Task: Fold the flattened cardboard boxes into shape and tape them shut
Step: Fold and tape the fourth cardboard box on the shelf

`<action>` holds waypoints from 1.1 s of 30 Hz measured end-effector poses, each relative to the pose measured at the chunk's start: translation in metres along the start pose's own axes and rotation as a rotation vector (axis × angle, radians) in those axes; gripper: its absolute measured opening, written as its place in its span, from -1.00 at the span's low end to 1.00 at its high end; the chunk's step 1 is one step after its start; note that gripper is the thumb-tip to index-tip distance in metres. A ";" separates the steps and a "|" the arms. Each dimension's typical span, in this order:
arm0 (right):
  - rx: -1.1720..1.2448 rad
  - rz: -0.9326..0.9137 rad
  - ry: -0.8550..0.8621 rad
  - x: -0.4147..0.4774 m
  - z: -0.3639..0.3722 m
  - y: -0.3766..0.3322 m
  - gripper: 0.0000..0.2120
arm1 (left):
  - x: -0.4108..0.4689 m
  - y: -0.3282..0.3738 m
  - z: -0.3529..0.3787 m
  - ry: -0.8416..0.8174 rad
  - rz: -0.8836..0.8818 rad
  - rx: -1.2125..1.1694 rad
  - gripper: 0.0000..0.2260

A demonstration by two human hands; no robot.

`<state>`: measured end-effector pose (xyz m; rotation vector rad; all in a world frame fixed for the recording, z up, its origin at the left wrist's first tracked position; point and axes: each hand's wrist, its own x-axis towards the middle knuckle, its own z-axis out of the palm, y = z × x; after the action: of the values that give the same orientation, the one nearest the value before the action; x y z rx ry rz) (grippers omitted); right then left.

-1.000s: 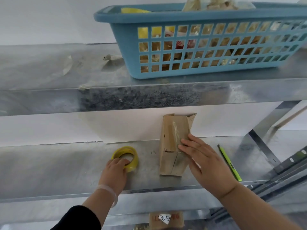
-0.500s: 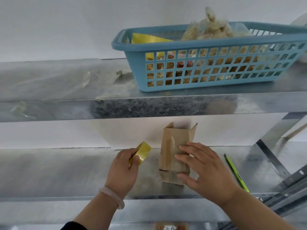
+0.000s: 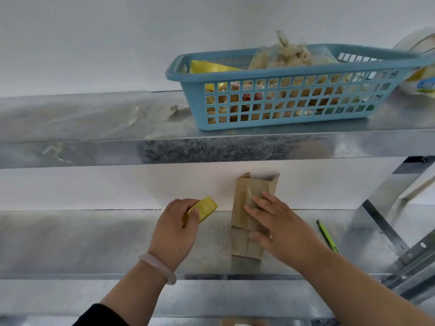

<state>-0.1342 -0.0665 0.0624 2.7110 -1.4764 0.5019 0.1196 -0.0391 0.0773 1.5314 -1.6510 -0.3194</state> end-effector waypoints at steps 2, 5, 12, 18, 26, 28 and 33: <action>-0.036 -0.022 0.068 -0.002 -0.001 0.001 -0.51 | -0.003 -0.001 -0.001 -0.004 -0.013 0.003 -0.78; -0.015 -0.058 0.198 -0.008 -0.003 0.001 -0.55 | -0.006 -0.003 -0.003 -0.001 -0.029 0.006 -0.83; 0.040 -0.179 0.202 -0.012 0.011 -0.004 -0.58 | -0.009 -0.006 0.002 -0.019 -0.056 0.049 -0.81; 0.009 -0.176 0.357 -0.001 0.012 0.003 -0.65 | -0.010 -0.007 0.004 0.017 -0.058 0.065 -0.82; -0.031 -0.117 0.188 -0.014 0.019 -0.001 -0.51 | -0.015 -0.012 0.006 -0.047 -0.053 0.058 -0.75; -0.035 -0.129 0.186 -0.012 0.013 -0.005 -0.50 | -0.015 -0.012 0.006 -0.043 -0.059 0.052 -0.72; -0.044 -0.116 0.114 -0.011 0.011 -0.006 -0.49 | -0.015 -0.010 0.005 -0.036 -0.050 0.050 -0.73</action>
<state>-0.1319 -0.0565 0.0500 2.6656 -1.2793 0.6003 0.1215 -0.0296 0.0616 1.6153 -1.6621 -0.3366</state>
